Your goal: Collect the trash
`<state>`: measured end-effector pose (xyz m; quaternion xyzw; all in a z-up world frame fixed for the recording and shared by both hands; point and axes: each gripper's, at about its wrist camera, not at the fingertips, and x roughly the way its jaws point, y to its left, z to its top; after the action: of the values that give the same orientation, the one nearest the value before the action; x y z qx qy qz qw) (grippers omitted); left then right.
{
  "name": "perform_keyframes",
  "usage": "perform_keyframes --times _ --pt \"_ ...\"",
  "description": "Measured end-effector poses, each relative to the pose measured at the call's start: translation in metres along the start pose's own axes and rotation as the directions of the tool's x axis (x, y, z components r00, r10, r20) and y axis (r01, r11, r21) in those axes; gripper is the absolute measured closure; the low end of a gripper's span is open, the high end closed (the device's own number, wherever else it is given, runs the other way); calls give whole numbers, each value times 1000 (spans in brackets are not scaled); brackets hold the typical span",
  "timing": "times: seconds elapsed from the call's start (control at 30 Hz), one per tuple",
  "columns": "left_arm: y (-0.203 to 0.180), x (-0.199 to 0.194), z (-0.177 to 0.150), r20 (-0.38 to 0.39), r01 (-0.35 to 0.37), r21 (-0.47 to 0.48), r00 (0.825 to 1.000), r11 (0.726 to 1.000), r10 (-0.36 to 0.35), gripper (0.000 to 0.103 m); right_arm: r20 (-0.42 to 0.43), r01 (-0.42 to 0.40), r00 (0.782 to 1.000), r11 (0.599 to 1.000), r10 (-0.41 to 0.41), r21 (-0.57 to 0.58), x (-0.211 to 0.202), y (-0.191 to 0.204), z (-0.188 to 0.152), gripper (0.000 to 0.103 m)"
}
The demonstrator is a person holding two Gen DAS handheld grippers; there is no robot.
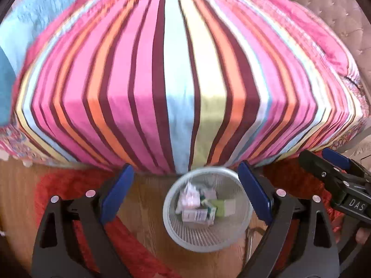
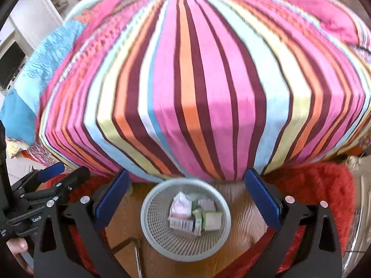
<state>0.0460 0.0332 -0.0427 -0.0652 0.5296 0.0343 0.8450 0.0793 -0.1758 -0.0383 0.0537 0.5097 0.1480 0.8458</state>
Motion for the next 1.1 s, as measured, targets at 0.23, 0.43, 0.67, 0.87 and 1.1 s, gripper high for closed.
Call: perform_keyframes --times 0.23,0.43,0.67,0.87,1.1 --pt "-8 -37 9 126 -34 43 992 998 28 14 119 20 993 998 -13 -53 -28 12 6 8" --pt "-13 -55 12 177 -21 48 984 999 12 14 194 43 981 995 -25 -89 -44 17 6 8" --pt "-19 -66 19 220 -52 61 975 997 37 14 285 72 958 991 -38 -109 -63 18 13 8" --pt "-21 -67 24 233 -43 61 972 997 27 14 313 91 948 990 -53 -107 -61 16 18 8" --pt "-20 -61 31 233 -53 53 972 997 39 14 318 108 946 987 -65 -119 -56 17 19 8"
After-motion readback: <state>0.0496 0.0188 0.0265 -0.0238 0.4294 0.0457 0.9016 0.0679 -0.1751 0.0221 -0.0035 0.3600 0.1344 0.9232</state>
